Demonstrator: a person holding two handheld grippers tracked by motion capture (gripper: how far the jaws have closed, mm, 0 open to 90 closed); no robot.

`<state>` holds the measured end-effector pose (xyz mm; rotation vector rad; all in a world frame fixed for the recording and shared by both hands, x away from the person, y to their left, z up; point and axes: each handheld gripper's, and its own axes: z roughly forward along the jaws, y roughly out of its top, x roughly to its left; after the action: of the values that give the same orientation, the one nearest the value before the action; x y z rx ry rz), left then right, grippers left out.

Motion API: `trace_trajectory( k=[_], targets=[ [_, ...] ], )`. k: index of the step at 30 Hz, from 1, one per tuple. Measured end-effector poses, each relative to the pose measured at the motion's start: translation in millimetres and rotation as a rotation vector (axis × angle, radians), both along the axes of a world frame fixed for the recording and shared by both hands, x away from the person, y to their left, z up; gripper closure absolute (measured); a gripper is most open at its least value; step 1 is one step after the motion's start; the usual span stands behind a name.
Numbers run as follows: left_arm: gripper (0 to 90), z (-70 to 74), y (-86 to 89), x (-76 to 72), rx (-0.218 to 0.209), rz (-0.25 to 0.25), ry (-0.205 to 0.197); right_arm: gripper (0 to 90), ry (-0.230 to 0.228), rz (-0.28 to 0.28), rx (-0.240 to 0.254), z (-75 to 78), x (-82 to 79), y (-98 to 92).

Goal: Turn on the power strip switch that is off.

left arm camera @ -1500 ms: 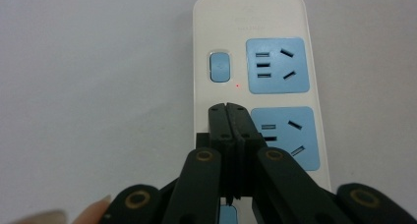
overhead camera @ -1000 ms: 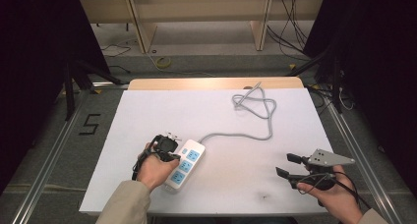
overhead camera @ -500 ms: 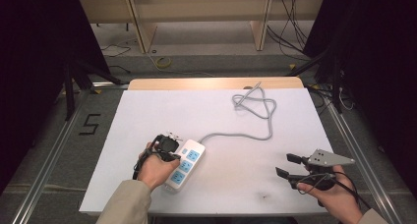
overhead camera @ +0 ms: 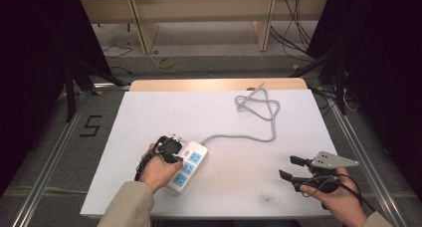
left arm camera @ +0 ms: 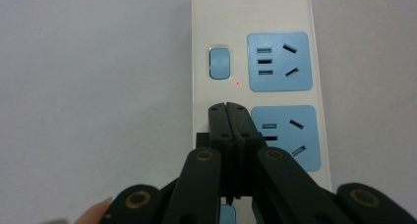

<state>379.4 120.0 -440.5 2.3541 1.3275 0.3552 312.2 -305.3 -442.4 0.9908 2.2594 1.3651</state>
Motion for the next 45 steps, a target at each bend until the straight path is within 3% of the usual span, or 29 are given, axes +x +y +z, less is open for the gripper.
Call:
trace_trajectory(
  k=[14,28,35,40,45],
  targets=[
    [90.0,-0.3,-0.1,0.3,-0.006,0.010,0.003,33.9,0.002,0.001,0.000,-0.1,-0.2,0.6],
    [90.0,-0.7,-3.3,-0.5,0.015,0.019,0.000,33.9,0.000,0.004,-0.001,0.2,-0.6,1.2],
    [90.0,-1.2,-8.0,-2.6,0.057,0.005,-0.004,34.0,0.000,0.002,-0.002,0.3,-0.9,1.6],
    [90.0,-1.7,-4.1,-2.1,0.019,0.018,0.002,34.0,-0.002,0.006,-0.001,0.5,-1.2,1.8],
    [90.0,-1.9,-4.6,-2.5,0.023,0.019,-0.003,34.0,0.001,0.004,-0.001,0.3,-0.6,1.7]
  ],
)
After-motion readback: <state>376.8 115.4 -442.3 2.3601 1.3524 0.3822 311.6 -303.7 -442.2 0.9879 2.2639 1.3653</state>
